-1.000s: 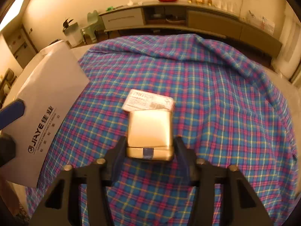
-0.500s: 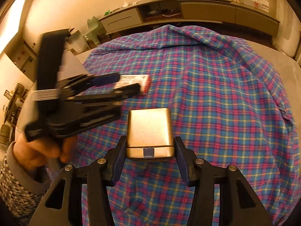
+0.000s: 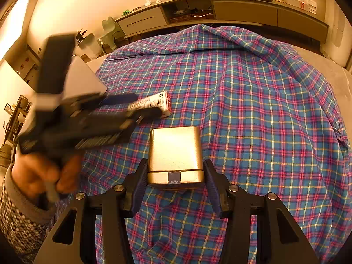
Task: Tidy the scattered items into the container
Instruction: 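Grasp the white staples box with the left tool while the right tool grasps the gold tin, then carry the staples box and gold tin over the white box with both tools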
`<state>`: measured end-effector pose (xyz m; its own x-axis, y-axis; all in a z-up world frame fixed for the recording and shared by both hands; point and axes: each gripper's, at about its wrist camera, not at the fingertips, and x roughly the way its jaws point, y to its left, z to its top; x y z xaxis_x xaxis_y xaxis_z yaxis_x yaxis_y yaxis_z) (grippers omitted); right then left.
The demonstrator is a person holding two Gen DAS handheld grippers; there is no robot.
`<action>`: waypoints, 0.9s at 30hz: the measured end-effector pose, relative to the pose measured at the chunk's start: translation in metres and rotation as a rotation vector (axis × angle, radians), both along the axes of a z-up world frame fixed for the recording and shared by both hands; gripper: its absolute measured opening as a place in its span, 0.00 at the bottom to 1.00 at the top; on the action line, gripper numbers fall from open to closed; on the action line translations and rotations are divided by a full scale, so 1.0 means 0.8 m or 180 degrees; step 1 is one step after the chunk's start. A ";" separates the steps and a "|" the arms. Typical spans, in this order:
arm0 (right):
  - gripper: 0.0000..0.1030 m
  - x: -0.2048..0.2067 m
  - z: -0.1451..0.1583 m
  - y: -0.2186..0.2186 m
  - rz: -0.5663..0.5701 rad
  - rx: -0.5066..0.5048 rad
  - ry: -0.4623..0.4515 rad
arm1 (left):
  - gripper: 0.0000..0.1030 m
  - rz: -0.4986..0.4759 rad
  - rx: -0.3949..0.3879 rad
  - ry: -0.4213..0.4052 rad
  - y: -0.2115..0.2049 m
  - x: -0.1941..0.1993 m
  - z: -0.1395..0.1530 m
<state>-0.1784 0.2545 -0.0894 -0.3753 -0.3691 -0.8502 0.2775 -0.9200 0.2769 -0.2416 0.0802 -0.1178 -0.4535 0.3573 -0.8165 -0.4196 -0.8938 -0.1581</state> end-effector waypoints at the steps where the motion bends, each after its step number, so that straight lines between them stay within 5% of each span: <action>1: 0.49 -0.002 -0.001 0.000 -0.0016 -0.0003 -0.0010 | 0.66 -0.0017 -0.0062 0.0111 0.000 0.007 0.000; 5: 0.49 -0.004 -0.003 -0.002 -0.0079 -0.0028 -0.0033 | 0.66 -0.0036 -0.0386 0.0251 0.007 0.005 -0.019; 7: 0.49 -0.003 -0.001 -0.005 -0.0115 -0.0028 -0.0027 | 0.63 0.0076 -0.0312 0.0275 0.003 0.000 -0.021; 9: 0.49 -0.002 0.000 -0.008 -0.0142 -0.0019 -0.0016 | 0.37 0.0092 -0.0173 0.0240 -0.001 -0.001 -0.016; 18: 0.49 0.015 0.024 -0.037 -0.0150 0.0108 0.0194 | 0.38 0.0302 0.0325 0.0241 -0.035 0.033 0.022; 27: 0.49 0.053 0.056 -0.046 -0.0400 -0.0062 0.0328 | 0.38 0.0186 0.0491 0.0341 -0.051 0.078 0.064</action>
